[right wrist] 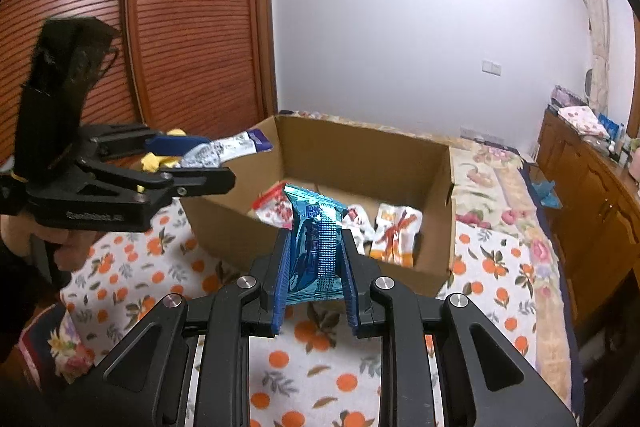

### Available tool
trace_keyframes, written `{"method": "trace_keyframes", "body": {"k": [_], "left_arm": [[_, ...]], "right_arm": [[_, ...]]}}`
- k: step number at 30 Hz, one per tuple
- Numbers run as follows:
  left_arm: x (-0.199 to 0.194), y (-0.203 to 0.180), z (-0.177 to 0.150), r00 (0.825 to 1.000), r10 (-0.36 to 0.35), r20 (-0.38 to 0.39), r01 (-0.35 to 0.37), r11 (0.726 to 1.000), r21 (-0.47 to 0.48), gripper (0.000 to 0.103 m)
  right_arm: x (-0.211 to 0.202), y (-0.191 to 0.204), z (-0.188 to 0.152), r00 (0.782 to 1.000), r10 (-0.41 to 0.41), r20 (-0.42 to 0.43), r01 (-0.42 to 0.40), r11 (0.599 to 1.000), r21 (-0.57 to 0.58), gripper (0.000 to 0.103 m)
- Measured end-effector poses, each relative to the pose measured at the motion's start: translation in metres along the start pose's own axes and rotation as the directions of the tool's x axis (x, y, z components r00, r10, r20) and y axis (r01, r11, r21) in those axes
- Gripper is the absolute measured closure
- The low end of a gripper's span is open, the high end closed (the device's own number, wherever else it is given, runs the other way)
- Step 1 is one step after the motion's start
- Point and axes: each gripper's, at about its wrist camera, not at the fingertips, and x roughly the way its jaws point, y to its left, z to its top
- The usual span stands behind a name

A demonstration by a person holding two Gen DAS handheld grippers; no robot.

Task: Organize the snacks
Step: 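Carry the white pack and blue candy over the box with both tools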

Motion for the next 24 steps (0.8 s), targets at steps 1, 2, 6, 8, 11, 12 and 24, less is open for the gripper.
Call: {"method": "trace_keyframes", "body": {"k": [1, 2, 6, 8, 11, 12, 24], "left_arm": [[0.003, 0.002, 0.001, 1.000, 0.004, -0.002, -0.004, 1.000, -0.004, 0.046], [0.007, 0.005, 0.002, 1.000, 0.011, -0.005, -0.011, 1.000, -0.011, 0.046], [0.022, 0.014, 0.002, 0.999, 0.027, -0.026, -0.027, 0.999, -0.030, 0.046], [0.028, 0.017, 0.000, 0.999, 0.036, -0.038, -0.038, 0.999, -0.034, 0.046], [0.038, 0.023, -0.003, 0.997, 0.040, -0.063, -0.044, 0.998, -0.055, 0.046], [0.041, 0.025, -0.004, 0.997, 0.038, -0.071, -0.043, 0.997, -0.063, 0.046], [0.062, 0.041, -0.004, 0.992, 0.075, -0.099, -0.085, 0.991, -0.100, 0.044]], "right_arm": [[0.001, -0.001, 0.002, 1.000, 0.001, 0.000, -0.001, 1.000, 0.004, 0.082], [0.003, -0.002, 0.004, 1.000, 0.001, 0.000, -0.001, 1.000, 0.006, 0.082], [0.010, -0.005, 0.008, 1.000, -0.009, -0.009, 0.009, 1.000, 0.004, 0.082], [0.012, -0.007, 0.008, 1.000, -0.013, -0.013, 0.013, 1.000, 0.003, 0.082], [0.018, -0.008, 0.009, 1.000, -0.021, -0.022, 0.021, 1.000, 0.001, 0.082], [0.020, -0.008, 0.010, 0.999, -0.023, -0.027, 0.023, 1.000, 0.001, 0.082], [0.058, -0.014, 0.024, 0.996, -0.054, -0.076, 0.054, 0.999, 0.005, 0.082]]}}
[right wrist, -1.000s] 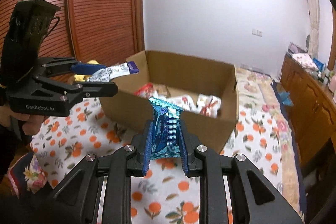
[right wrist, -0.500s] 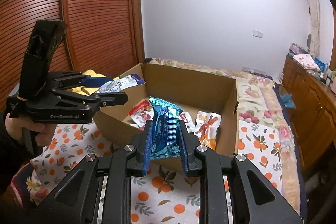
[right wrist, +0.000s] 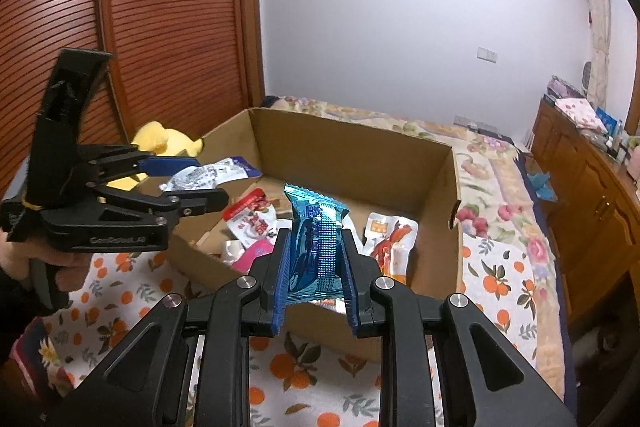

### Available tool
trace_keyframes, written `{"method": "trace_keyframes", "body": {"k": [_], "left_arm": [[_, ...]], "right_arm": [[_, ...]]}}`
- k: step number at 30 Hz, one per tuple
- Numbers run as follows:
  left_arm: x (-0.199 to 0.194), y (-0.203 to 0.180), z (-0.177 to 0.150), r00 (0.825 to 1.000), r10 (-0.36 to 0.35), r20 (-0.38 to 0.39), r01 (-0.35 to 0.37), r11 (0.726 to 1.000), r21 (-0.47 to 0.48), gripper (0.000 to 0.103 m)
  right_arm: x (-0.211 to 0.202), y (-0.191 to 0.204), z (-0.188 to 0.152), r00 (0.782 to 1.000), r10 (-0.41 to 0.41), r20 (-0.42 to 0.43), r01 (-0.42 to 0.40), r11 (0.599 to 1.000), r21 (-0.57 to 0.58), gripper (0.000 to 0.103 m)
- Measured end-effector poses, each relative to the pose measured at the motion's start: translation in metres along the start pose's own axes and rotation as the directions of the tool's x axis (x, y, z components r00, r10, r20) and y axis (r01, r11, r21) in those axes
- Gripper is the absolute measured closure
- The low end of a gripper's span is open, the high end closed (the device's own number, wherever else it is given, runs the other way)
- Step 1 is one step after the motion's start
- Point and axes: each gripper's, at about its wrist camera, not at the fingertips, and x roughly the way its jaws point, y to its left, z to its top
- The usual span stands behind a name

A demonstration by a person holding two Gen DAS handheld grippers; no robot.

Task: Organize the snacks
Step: 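Carry the white pack and blue candy over the box with both tools, then open both tools to drop the white pack and blue candy into the box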

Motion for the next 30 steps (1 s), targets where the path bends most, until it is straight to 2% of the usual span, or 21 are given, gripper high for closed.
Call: {"method": "trace_keyframes", "body": {"k": [15, 16, 19, 26, 30], "left_arm": [[0.001, 0.021, 0.003, 0.999, 0.031, 0.013, -0.031, 0.998, -0.062, 0.034], [0.000, 0.022, 0.002, 0.999, 0.029, 0.014, -0.028, 0.997, -0.067, 0.032], [-0.003, 0.026, 0.000, 0.999, 0.008, 0.031, -0.005, 0.995, -0.096, 0.029], [-0.012, 0.023, -0.001, 0.999, 0.011, 0.045, -0.008, 0.997, -0.083, 0.028], [-0.021, 0.018, -0.005, 0.999, 0.012, 0.050, -0.008, 0.997, -0.079, 0.028]], "right_arm": [[0.050, -0.009, 0.009, 0.997, 0.004, -0.076, 0.001, 0.998, 0.063, 0.080], [0.051, -0.009, 0.009, 0.997, 0.003, -0.076, 0.002, 0.998, 0.067, 0.076], [0.052, -0.008, 0.009, 0.997, -0.004, -0.076, 0.010, 0.997, 0.073, 0.073], [0.043, -0.009, 0.006, 0.998, -0.008, -0.061, 0.013, 0.997, 0.074, 0.070], [0.027, -0.009, 0.003, 0.999, -0.013, -0.030, 0.016, 0.996, 0.091, 0.063]]}}
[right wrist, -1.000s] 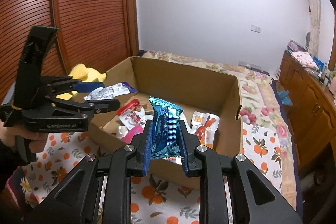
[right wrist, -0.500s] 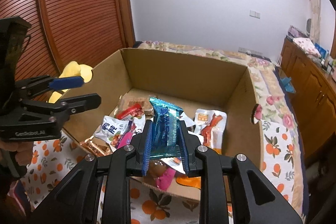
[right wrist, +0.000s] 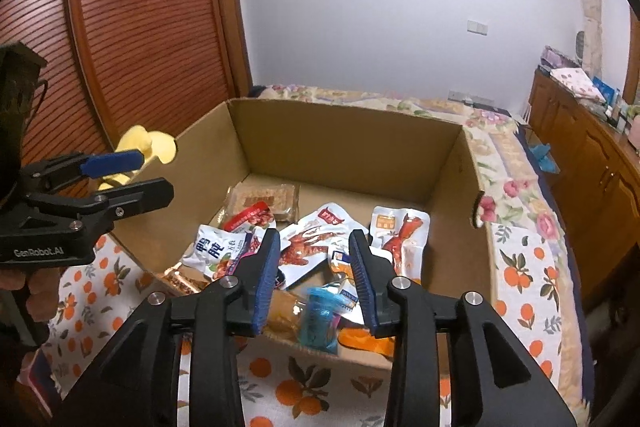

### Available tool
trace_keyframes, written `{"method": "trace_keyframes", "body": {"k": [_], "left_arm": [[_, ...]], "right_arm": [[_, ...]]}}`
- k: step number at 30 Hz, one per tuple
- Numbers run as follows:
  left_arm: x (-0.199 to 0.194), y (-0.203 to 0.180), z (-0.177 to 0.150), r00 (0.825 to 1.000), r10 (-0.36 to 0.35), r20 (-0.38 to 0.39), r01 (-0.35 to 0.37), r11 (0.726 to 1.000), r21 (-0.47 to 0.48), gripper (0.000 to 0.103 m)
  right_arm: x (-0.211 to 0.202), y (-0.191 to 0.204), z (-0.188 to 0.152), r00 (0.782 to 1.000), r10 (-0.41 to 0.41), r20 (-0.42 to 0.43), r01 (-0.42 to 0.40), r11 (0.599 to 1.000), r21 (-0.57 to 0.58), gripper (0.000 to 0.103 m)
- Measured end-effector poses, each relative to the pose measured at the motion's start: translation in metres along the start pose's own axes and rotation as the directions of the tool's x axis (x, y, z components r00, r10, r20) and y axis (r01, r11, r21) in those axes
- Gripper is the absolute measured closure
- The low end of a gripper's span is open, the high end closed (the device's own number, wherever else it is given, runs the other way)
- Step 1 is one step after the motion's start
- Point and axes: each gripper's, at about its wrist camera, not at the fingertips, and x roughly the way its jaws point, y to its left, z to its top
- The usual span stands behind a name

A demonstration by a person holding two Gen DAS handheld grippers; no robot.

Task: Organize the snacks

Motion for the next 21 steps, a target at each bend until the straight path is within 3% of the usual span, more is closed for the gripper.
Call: {"method": "trace_keyframes", "body": {"k": [6, 12, 19, 21], "left_arm": [[-0.022, -0.009, -0.010, 1.000, 0.013, 0.006, -0.013, 1.000, 0.025, 0.028], [-0.048, -0.019, -0.020, 1.000, 0.011, 0.026, -0.012, 0.999, 0.035, 0.026], [-0.072, -0.033, -0.037, 0.998, 0.037, 0.042, -0.040, 0.997, 0.072, 0.018], [-0.077, -0.036, -0.041, 0.998, 0.045, 0.052, -0.049, 0.996, 0.078, 0.015]], "right_arm": [[-0.031, 0.002, -0.010, 0.999, -0.028, 0.044, 0.027, 1.000, 0.015, 0.048], [-0.060, 0.006, -0.021, 0.994, -0.089, 0.061, 0.088, 0.996, 0.017, 0.042], [-0.083, 0.011, -0.038, 0.990, -0.108, 0.088, 0.105, 0.994, 0.038, 0.035], [-0.088, 0.014, -0.042, 0.988, -0.120, 0.095, 0.116, 0.992, 0.046, 0.028]]}}
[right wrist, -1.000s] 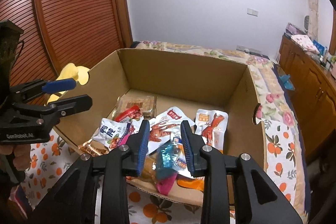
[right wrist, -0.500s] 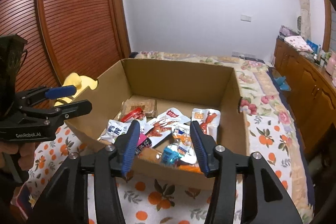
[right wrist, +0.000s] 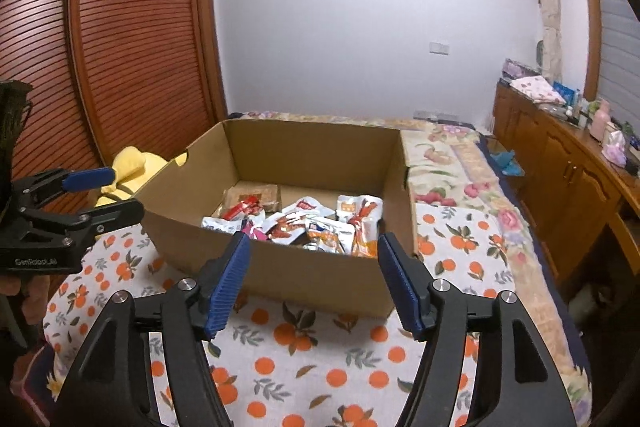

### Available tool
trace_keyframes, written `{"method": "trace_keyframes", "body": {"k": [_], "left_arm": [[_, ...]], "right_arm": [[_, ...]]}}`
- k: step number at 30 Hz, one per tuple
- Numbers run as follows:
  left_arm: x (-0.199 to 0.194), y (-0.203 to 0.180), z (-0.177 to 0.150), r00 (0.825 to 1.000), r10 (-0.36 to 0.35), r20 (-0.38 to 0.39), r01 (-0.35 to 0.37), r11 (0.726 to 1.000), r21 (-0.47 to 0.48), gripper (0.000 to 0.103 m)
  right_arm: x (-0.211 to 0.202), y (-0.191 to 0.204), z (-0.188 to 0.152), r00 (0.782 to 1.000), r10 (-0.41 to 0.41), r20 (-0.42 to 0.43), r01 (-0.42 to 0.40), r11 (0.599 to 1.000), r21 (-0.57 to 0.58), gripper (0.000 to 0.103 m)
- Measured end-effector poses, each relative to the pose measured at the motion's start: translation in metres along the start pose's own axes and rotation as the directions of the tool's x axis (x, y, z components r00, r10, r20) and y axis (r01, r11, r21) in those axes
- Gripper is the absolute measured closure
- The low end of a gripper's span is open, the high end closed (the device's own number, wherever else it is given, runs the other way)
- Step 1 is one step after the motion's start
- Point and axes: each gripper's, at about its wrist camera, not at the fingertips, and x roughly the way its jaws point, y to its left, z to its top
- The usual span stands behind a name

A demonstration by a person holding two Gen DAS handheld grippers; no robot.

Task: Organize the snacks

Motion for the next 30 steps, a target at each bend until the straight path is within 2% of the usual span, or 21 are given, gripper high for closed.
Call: {"method": "trace_keyframes", "body": {"k": [3, 8, 16, 21, 30], "left_arm": [[-0.007, -0.002, -0.005, 1.000, -0.009, 0.008, 0.009, 1.000, -0.006, 0.009], [-0.018, -0.006, -0.013, 0.999, -0.016, 0.028, 0.016, 1.000, -0.013, 0.000], [-0.031, -0.018, -0.026, 0.998, -0.040, 0.039, 0.040, 0.999, -0.019, 0.000], [-0.039, -0.022, -0.032, 0.998, 0.021, 0.051, -0.020, 0.999, -0.034, 0.000], [-0.050, -0.027, -0.047, 0.998, 0.039, 0.055, -0.034, 0.996, -0.077, 0.000]], "right_arm": [[-0.006, 0.003, -0.006, 1.000, 0.000, 0.000, 0.000, 1.000, -0.003, 0.019], [-0.008, 0.003, -0.013, 1.000, -0.005, -0.015, 0.006, 1.000, 0.030, 0.013], [-0.011, 0.003, -0.022, 1.000, -0.015, -0.012, 0.016, 0.999, 0.034, 0.012], [-0.020, 0.003, -0.026, 0.999, -0.035, 0.008, 0.035, 0.999, 0.031, 0.011], [-0.040, 0.006, -0.033, 0.997, -0.050, 0.052, 0.048, 0.998, 0.031, 0.011]]}}
